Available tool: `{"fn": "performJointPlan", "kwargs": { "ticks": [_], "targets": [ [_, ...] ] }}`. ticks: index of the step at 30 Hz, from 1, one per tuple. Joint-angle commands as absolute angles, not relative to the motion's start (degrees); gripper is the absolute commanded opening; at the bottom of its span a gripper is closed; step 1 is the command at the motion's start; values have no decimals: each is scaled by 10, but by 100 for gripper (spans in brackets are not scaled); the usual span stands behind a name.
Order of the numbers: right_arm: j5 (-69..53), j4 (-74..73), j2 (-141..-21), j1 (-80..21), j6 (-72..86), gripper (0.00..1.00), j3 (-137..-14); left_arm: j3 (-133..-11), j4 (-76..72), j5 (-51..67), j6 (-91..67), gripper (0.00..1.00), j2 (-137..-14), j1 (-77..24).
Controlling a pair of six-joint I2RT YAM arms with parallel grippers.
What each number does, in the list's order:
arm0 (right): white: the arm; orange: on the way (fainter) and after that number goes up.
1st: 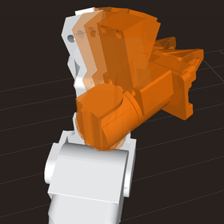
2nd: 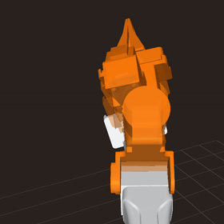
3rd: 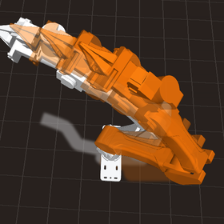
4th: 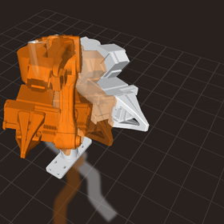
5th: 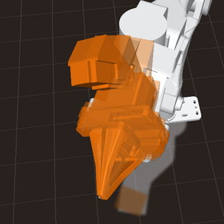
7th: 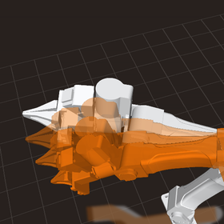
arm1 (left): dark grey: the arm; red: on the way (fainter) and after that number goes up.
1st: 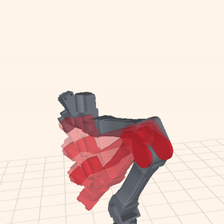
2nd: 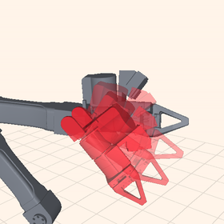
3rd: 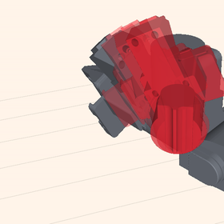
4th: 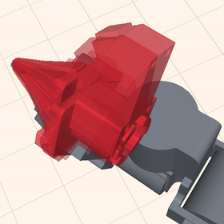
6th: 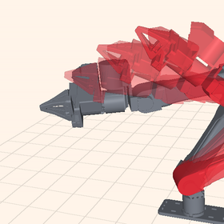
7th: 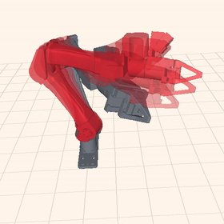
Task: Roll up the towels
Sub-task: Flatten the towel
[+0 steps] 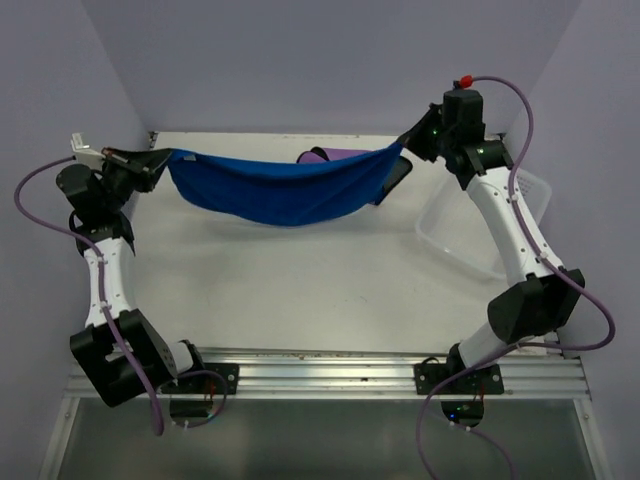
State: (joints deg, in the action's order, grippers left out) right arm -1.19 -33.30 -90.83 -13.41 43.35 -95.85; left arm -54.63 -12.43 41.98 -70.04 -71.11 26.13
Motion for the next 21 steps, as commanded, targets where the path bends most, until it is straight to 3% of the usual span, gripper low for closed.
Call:
{"fn": "performJointPlan", "kwargs": {
  "ticks": [1,7,17,21],
  "targets": [
    [-41,-347,-900,-118,417,0,-1023,-593,-242,482,-792,0,-709,278],
    [-83,-304,-844,-109,426,0,-911,-502,-251,497,-789,0,-656,293],
    [-110,-231,-673,-109,434,0,-571,-125,-258,526,-785,0,-475,364],
    [-104,-259,-611,-108,425,0,-510,-94,-248,523,-797,0,-426,373]
  ]
}}
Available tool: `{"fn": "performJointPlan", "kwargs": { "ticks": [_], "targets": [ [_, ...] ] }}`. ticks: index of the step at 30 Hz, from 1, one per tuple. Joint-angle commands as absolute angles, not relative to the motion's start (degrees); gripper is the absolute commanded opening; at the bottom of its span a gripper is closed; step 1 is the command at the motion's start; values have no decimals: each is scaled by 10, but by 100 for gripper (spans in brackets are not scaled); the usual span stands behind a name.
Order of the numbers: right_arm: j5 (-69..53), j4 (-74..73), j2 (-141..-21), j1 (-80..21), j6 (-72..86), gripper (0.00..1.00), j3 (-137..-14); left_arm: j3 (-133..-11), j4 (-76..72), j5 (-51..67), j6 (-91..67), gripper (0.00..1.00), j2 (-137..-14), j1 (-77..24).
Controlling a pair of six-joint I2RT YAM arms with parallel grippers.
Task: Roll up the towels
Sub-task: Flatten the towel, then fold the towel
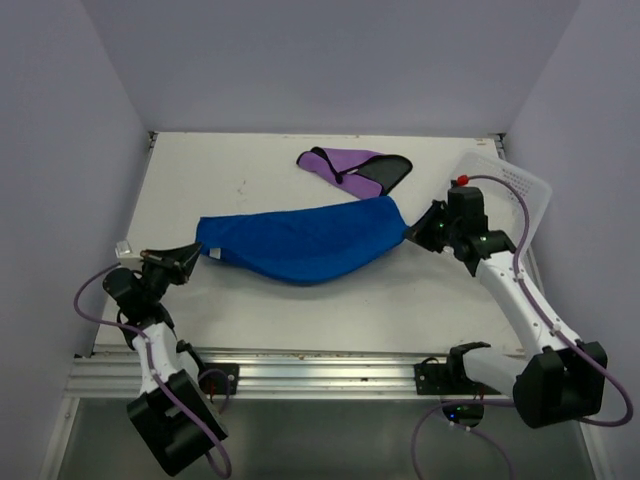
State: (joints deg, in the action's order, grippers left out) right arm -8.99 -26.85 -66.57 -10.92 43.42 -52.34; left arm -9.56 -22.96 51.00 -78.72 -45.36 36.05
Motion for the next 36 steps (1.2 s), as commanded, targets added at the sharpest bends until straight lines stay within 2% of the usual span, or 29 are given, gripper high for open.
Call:
{"fn": "performJointPlan", "kwargs": {
  "ticks": [1,8,14,21,36],
  "targets": [
    [-104,-263,-601,-109,426,0,-500,-94,-232,520,-796,0,-420,375],
    [-84,-301,-560,-109,428,0,-441,-105,-65,504,-755,0,-392,375],
    [-62,-316,-576,-108,426,0,-428,-84,-4,494,-727,0,-398,381],
    [-35,-289,-613,-109,430,0,-434,-50,-32,495,-746,0,-418,395],
    [-39,-246,-771,-112,414,0,-560,-88,-142,483,-780,0,-520,427]
  ]
}}
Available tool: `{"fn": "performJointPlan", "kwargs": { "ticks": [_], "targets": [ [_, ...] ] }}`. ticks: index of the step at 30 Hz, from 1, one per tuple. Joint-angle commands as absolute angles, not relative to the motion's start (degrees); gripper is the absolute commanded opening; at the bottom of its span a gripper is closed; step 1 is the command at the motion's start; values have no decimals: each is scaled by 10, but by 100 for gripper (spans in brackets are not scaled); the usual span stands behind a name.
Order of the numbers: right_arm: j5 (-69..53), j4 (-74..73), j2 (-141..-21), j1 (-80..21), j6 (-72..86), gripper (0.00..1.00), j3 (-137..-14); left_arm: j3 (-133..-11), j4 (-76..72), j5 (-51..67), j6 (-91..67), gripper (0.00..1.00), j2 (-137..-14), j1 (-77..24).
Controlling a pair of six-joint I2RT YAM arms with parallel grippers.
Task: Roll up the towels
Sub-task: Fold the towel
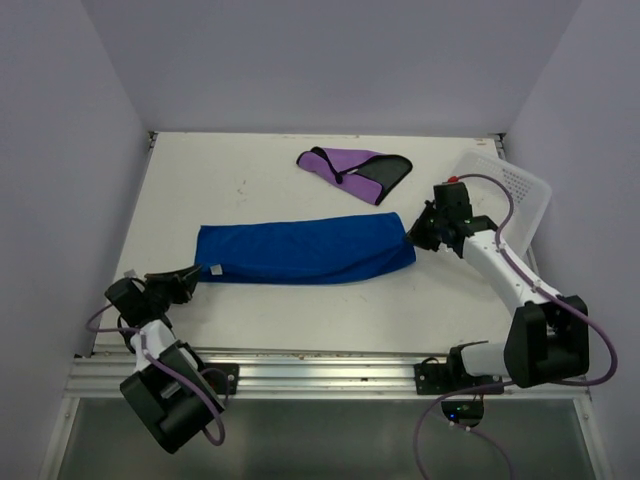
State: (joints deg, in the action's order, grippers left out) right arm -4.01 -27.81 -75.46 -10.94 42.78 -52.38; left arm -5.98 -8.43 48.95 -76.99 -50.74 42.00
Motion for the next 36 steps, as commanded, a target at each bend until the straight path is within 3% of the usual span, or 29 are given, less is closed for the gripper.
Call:
{"fn": "performJointPlan", "kwargs": {
  "ticks": [1,26,36],
  "targets": [
    [-36,-248,-778,-116,414,0,-566,-90,-148,478,-782,0,-526,427],
    [21,-272,-953,-116,396,0,-733,-152,-260,432,-770,0,-665,426],
    [56,-284,-959,-115,394,0,-748,-166,-293,393,-769,0,-696,360]
  ]
}}
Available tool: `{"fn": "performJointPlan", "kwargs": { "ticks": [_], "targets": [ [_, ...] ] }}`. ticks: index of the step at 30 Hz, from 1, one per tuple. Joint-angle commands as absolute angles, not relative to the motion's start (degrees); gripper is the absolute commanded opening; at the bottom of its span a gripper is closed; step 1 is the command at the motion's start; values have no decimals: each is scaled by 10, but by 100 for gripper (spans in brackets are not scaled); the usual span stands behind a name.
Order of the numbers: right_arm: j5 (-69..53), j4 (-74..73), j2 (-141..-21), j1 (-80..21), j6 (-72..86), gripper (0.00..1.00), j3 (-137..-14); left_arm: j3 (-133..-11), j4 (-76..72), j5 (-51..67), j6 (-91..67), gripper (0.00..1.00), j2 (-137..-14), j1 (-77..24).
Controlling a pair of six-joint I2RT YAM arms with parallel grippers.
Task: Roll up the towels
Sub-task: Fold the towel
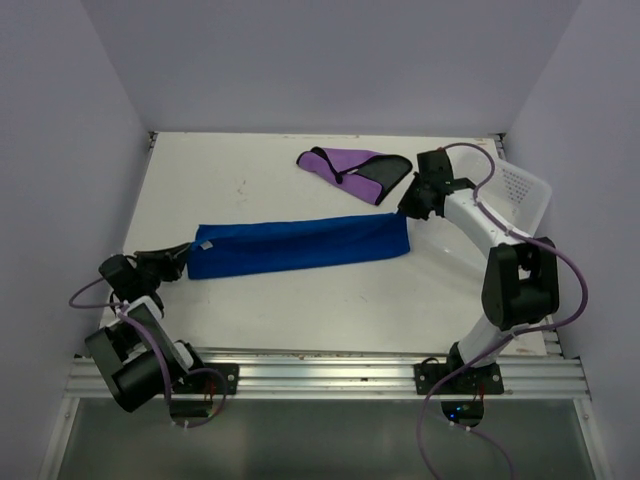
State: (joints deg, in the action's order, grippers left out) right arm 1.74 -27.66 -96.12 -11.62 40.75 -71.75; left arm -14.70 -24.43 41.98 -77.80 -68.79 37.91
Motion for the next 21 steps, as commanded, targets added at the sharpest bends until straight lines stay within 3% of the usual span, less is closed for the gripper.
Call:
{"fn": "performJointPlan", "kwargs": {
  "ticks": [1,16,21],
  "targets": [
    [58,-287,-961,-116,394,0,-752,-167,-301,389,-769,0,-700,358],
    [65,-292,-1012,-116,401,0,-790,-178,-315,367,-744,0,-726,345],
    [53,-287,-1029,-116,405,0,-795,-179,-339,371,-739,6,-736,343]
  ]
}}
